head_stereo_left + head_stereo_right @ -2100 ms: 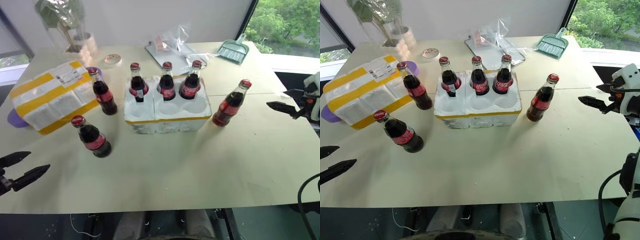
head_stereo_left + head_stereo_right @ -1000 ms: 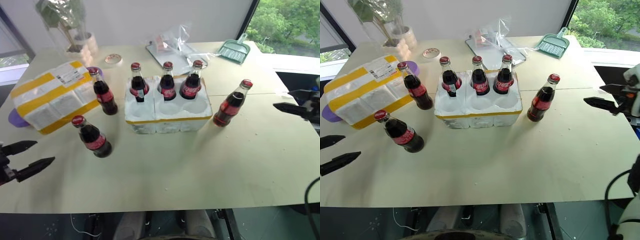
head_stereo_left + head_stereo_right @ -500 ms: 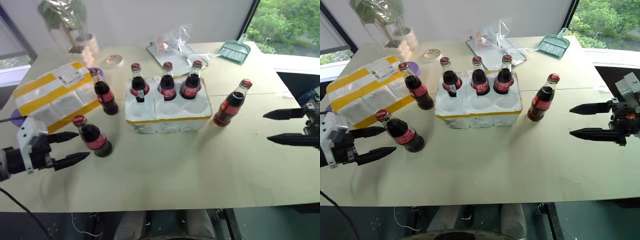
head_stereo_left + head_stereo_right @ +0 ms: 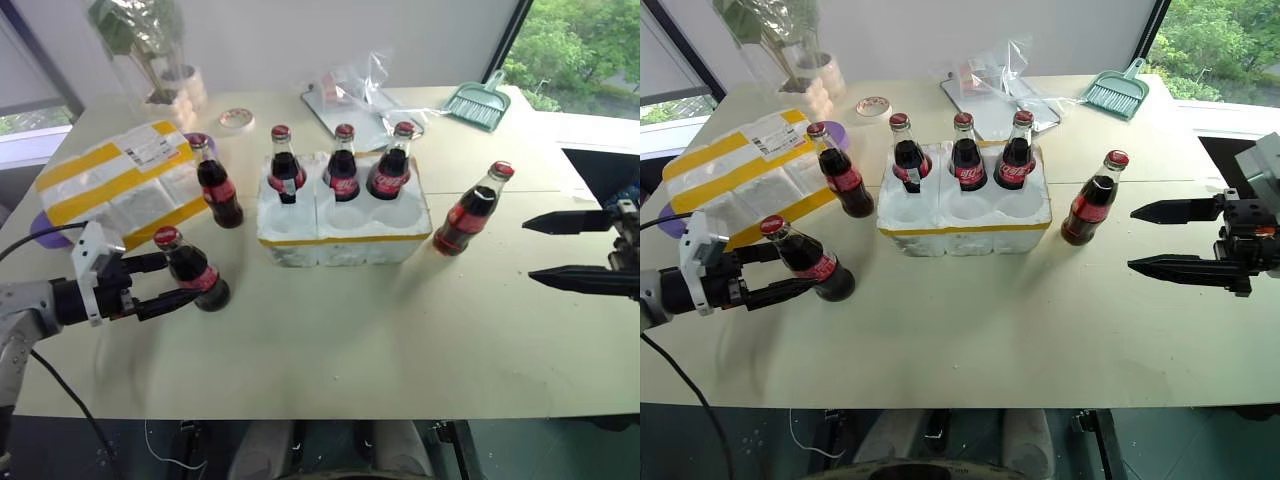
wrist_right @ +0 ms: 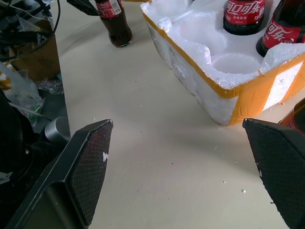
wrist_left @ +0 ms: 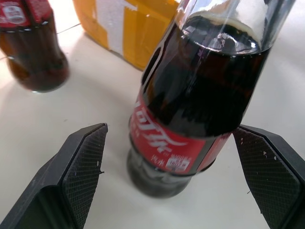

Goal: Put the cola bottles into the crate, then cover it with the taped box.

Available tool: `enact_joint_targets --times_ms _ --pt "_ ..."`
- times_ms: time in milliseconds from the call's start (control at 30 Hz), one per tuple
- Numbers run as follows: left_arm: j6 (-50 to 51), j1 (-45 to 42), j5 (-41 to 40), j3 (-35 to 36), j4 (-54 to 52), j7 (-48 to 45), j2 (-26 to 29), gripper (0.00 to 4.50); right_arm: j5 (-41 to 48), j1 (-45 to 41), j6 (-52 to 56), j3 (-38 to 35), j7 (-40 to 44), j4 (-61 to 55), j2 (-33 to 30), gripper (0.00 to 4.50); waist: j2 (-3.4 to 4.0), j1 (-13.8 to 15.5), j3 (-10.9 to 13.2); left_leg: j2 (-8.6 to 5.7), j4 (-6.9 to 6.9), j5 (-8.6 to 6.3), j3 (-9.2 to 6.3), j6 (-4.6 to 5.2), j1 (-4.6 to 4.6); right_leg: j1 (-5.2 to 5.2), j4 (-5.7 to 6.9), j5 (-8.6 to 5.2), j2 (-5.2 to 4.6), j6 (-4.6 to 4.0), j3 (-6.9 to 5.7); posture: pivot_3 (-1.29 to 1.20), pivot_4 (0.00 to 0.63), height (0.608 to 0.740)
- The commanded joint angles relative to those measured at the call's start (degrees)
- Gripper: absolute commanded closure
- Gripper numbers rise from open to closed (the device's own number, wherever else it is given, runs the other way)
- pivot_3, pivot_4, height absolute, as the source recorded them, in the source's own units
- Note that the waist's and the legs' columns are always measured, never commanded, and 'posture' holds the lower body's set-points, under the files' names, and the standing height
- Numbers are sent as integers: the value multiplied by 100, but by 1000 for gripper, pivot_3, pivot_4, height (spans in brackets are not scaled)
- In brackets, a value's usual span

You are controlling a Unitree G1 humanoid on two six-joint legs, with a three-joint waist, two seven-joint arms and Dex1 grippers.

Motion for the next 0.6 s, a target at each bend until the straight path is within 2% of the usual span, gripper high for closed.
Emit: enact_joint_targets --times_ms 33,233,333,367,400,600 --pt "-59 -222 43 -125 135 22 -55 156 131 -76 63 -211 -136 -171 27 0 0 0 0 0 0 0 0 0 0 0 0 0 0 0 0 0 150 738" --pt "-155 -629 281 -655 438 38 -257 156 326 -251 312 -195 -457 -365 108 0 -3 1 1 0 2 1 0 2 0 1 0 2 0 4 0 0 150 738" --pt "-400 -552 543 -864 471 -106 -151 925 373 -273 376 -191 -542 -436 129 0 -3 -4 1 0 1 1 0 2 -1 0 -1 3 0 4 0 0 150 738" --pt "-332 -540 484 -854 423 -167 -110 1401 395 -290 389 -191 -582 -450 144 0 -5 -3 0 0 0 1 0 2 -1 0 -1 3 0 4 0 0 150 738" --pt "-285 -543 450 -846 374 -209 -58 1635 431 -313 419 -195 -630 -465 167 0 -4 -9 0 0 0 1 -1 2 -1 0 -2 2 1 4 0 0 150 738" --pt "203 -919 50 -676 172 -390 235 1629 512 -304 470 -160 -840 -587 311 0 -8 -7 3 1 0 1 -1 3 -2 -1 -3 2 1 3 0 0 150 738"
